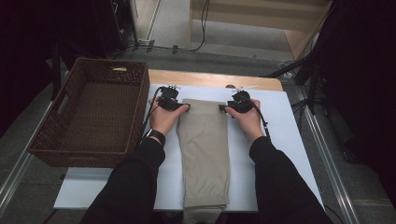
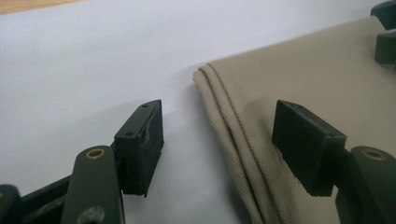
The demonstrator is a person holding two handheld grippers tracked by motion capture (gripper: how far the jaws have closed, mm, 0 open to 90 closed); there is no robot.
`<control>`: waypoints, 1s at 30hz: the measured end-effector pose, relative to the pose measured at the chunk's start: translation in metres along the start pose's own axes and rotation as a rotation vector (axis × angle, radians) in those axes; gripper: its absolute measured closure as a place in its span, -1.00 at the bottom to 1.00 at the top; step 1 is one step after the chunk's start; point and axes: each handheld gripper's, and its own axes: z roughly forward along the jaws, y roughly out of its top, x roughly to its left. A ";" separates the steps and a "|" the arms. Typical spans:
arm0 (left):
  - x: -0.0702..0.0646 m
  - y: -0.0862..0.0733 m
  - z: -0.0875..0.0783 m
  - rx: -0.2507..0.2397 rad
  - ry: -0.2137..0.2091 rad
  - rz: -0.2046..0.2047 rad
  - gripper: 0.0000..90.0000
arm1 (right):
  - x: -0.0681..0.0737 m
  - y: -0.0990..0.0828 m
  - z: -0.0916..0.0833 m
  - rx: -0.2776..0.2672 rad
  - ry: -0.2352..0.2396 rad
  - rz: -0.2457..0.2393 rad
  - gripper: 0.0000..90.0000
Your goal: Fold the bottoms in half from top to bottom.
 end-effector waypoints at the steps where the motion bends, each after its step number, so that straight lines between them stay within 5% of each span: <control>1: 0.001 -0.001 0.000 -0.005 0.009 0.001 -0.25 | 0.001 0.000 0.001 -0.001 -0.002 -0.008 -0.02; 12: 0.005 -0.002 -0.003 -0.008 0.027 0.004 -0.04 | 0.005 0.001 0.001 0.008 0.001 -0.050 0.23; 26: -0.001 0.003 0.006 -0.022 0.021 0.026 0.09 | 0.004 0.003 0.004 -0.015 -0.016 0.016 0.23; 30: -0.003 0.005 0.008 -0.003 -0.014 0.038 0.43 | 0.007 0.003 0.007 -0.019 0.013 -0.004 0.59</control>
